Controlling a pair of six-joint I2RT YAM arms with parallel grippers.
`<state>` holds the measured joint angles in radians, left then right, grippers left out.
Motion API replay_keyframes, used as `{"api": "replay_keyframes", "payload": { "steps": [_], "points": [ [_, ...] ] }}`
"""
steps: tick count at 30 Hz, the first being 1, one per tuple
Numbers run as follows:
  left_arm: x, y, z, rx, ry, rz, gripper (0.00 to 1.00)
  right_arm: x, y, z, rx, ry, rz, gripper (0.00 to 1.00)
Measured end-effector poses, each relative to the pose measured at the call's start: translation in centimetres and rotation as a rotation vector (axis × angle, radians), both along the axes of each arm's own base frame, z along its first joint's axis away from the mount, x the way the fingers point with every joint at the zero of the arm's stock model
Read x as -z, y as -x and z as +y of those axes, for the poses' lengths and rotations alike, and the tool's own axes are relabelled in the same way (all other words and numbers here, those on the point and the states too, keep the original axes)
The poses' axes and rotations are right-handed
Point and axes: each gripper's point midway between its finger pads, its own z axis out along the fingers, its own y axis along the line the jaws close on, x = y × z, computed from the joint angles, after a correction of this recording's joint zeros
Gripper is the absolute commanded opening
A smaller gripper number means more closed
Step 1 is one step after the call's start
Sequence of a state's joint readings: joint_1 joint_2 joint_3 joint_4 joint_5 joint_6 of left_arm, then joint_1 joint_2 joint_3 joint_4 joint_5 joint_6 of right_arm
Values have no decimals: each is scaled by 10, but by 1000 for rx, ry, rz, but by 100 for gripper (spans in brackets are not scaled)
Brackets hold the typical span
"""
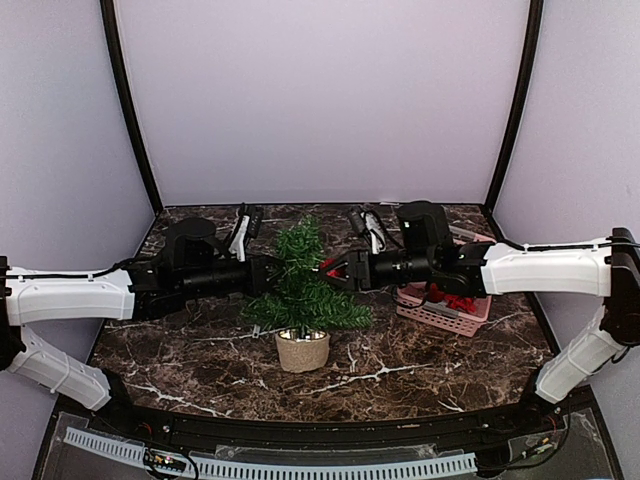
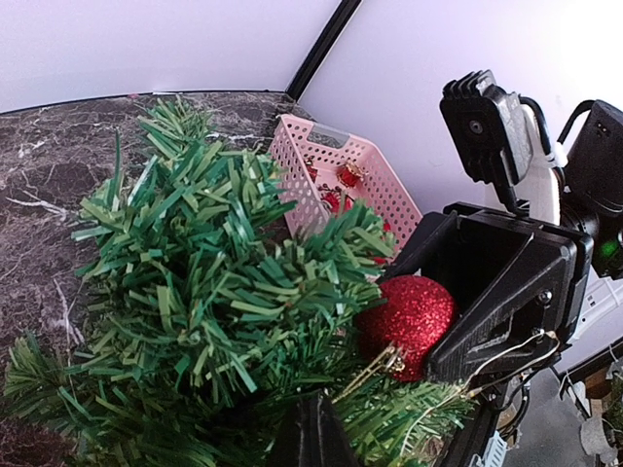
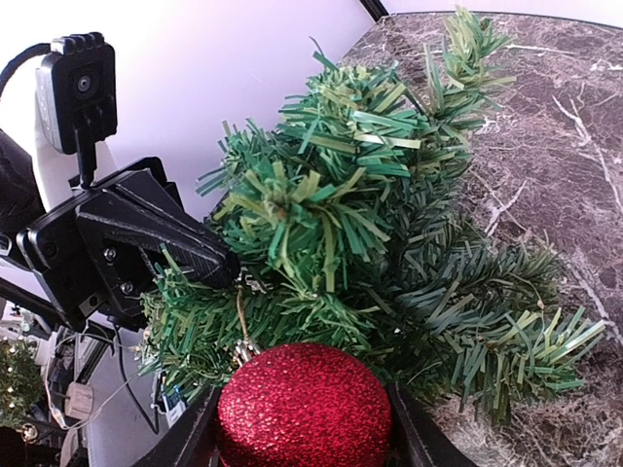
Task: Decorate the small christmas tree
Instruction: Adjust the Christmas tree at the center of the board.
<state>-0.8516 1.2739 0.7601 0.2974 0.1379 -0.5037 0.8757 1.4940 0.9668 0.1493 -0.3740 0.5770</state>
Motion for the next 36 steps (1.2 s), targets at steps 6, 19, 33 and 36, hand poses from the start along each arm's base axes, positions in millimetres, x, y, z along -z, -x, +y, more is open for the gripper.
{"api": "replay_keyframes", "payload": {
  "steps": [6,19,33,36],
  "points": [
    [1,-3,2,-16,-9,-11,0,-7,-8,1,40,5,-42,41],
    [-1,-20,-4,-48,-41,-67,0,-24,-27,2,115,-11,-114,41],
    [-3,-48,7,-127,-104,-173,0,-28,-48,12,130,-29,-186,41],
    [-7,-52,10,-146,-123,-208,0,-31,-51,13,126,-38,-205,42]
  ]
}}
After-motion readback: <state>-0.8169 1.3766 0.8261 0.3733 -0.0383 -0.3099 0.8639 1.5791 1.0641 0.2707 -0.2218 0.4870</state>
